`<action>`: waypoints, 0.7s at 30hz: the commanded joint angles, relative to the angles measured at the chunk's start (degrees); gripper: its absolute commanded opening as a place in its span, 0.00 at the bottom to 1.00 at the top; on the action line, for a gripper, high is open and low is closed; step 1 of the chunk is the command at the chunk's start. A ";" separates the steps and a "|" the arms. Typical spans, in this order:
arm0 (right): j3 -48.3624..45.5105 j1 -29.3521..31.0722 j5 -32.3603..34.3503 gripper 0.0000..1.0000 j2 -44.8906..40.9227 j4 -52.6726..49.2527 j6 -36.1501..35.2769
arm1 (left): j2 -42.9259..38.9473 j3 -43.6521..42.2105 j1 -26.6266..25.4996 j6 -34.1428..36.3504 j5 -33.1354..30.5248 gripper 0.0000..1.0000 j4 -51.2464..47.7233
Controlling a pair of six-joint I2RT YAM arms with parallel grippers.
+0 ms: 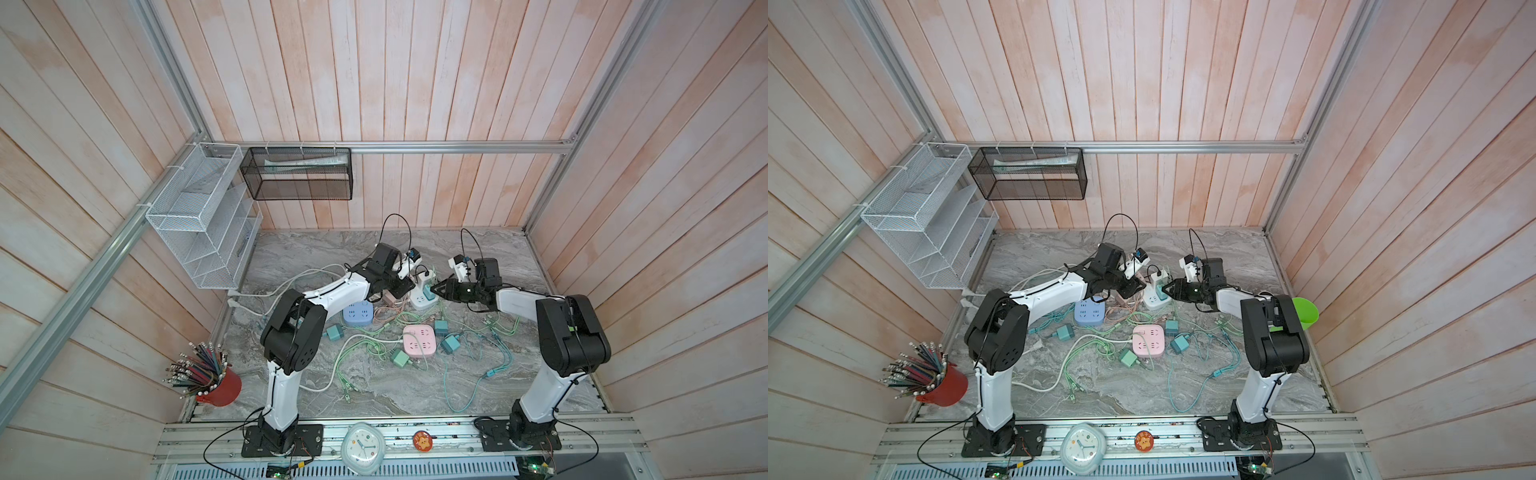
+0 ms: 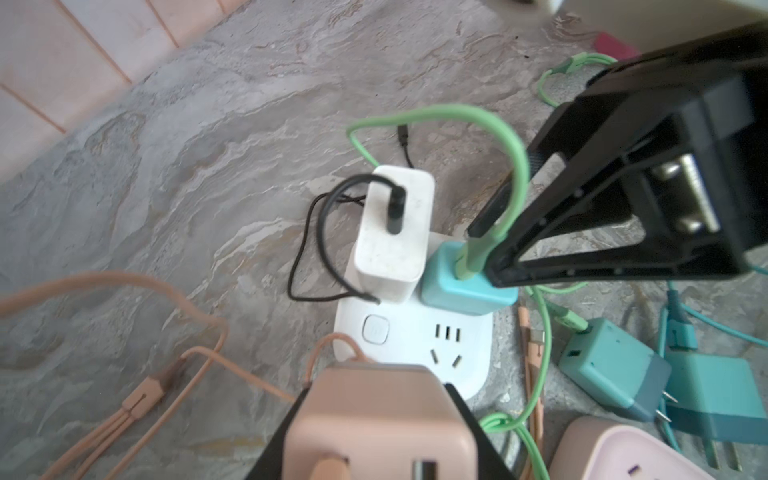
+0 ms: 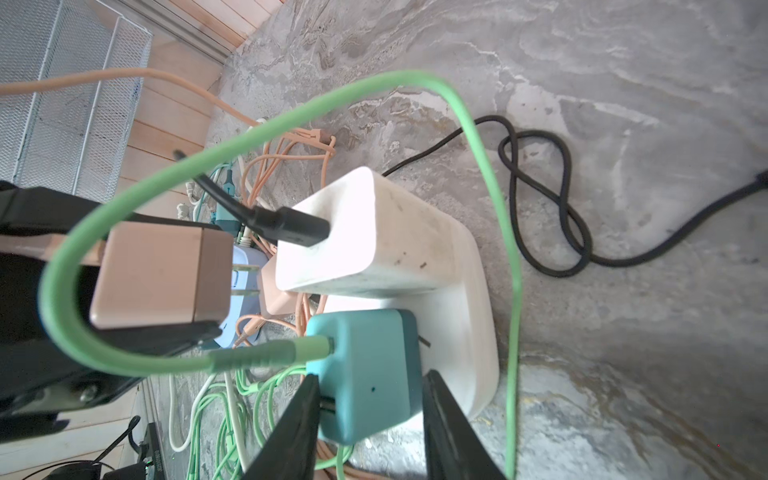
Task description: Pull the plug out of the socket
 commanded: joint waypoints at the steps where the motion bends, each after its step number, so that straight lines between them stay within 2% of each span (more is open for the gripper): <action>1: -3.72 0.07 7.55 0.38 2.25 -8.84 0.68 | -1.71 -0.62 1.55 -4.37 1.12 0.06 0.34; 6: -5.41 -0.22 7.45 0.38 0.79 -6.82 2.38 | -0.40 1.26 3.09 -7.12 1.63 0.08 -1.87; 14: -9.95 -1.53 10.91 0.38 -3.42 -5.76 4.22 | 7.19 11.75 4.48 -10.93 2.68 0.09 -12.16; 21: -8.54 -1.52 8.90 0.44 -5.59 -6.45 3.82 | 11.67 18.19 6.05 -14.27 5.55 0.18 -16.63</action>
